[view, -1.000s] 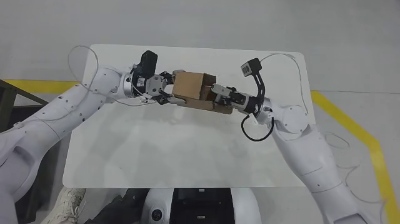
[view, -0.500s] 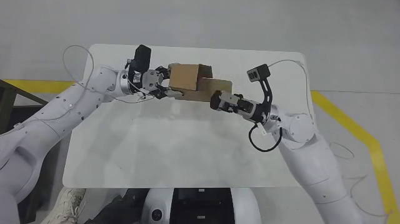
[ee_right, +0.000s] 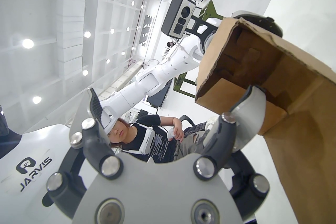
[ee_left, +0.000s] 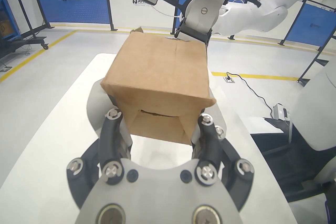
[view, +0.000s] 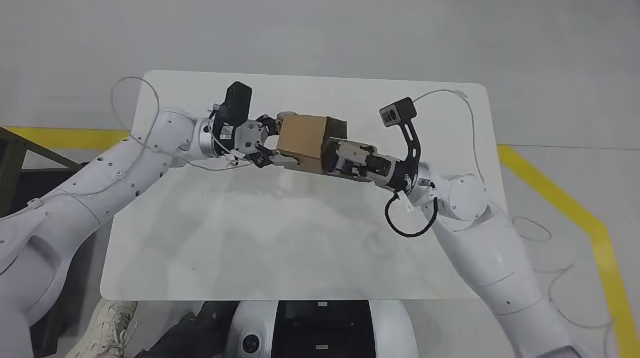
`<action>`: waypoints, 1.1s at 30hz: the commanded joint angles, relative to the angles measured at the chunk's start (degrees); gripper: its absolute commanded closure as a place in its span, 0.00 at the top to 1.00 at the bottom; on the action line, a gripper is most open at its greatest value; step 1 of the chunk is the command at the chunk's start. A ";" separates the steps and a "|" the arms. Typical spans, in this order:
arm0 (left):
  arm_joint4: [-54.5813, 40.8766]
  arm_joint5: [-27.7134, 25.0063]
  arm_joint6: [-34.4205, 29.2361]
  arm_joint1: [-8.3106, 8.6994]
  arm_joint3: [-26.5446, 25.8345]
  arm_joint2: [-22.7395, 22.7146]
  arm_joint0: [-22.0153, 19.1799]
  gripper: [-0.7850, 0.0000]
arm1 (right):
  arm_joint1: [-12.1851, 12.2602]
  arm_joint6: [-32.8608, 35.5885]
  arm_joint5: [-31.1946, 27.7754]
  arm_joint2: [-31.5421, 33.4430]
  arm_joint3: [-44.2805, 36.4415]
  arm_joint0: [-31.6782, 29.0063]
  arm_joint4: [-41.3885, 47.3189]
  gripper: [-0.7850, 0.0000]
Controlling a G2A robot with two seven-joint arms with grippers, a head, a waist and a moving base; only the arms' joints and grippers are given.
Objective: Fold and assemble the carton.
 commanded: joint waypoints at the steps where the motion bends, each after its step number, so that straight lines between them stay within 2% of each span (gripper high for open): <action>1: -0.11 0.00 0.00 -0.11 -0.15 0.28 -0.13 0.50 | -0.16 0.22 -0.27 -0.47 0.52 0.40 0.53 1.00; 6: -0.06 0.00 0.00 -0.18 0.10 0.70 -0.61 0.50 | -0.20 0.42 -1.39 -0.08 1.16 0.54 1.29 1.00; 19: -0.02 0.00 0.00 0.27 -0.66 1.73 -1.02 0.51 | 1.28 -2.23 -3.21 8.23 -3.64 -3.45 0.47 1.00; 26: 0.28 0.00 0.00 0.63 -1.43 1.93 -1.13 0.52 | 0.86 -4.70 -1.39 6.94 -0.54 -0.39 -1.48 1.00; 33: -0.49 0.00 0.00 0.85 -1.30 1.94 -1.05 0.51 | 0.46 -3.11 -1.57 4.59 0.78 0.37 -0.89 1.00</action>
